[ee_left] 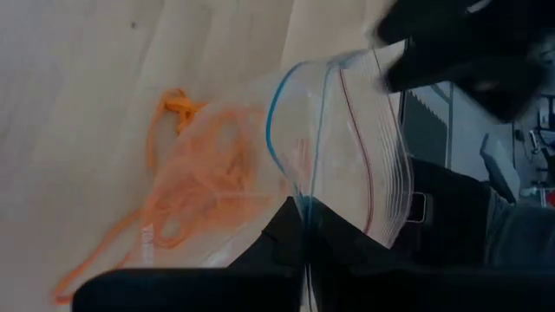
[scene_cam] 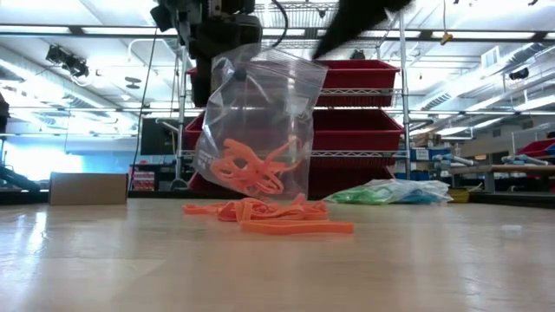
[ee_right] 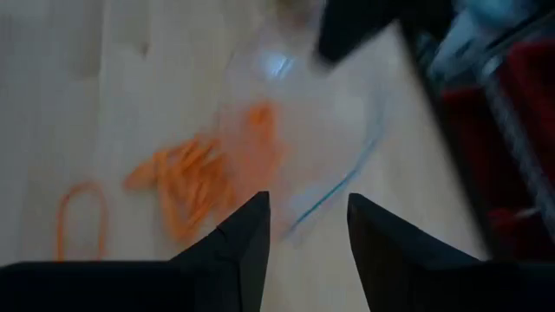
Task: Sort rubber bands
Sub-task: Put the orange rubber band into the transparent zip bag
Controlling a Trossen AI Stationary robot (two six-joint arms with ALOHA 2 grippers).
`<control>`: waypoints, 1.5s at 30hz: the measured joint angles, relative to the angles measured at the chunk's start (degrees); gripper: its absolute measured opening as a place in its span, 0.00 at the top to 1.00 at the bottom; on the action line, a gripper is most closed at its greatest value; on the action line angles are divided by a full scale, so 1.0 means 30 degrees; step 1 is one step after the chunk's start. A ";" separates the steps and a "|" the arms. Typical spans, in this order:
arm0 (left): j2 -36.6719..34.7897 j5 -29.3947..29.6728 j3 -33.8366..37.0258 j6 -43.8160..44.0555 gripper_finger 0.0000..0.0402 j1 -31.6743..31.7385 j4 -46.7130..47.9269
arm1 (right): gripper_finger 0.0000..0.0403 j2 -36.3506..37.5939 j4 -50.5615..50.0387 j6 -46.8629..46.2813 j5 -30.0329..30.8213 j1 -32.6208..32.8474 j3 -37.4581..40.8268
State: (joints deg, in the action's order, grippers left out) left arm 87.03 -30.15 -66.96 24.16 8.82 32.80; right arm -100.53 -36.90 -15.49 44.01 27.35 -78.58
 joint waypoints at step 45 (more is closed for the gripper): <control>-0.0649 0.0334 0.0000 0.0037 0.96 0.2650 0.2186 | 0.98 -0.4505 1.4891 0.1500 -0.8988 -0.0619 0.7200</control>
State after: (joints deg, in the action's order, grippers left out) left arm 85.08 -29.15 -66.96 24.27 16.78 39.35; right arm -114.05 7.77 -10.99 17.04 25.50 -56.98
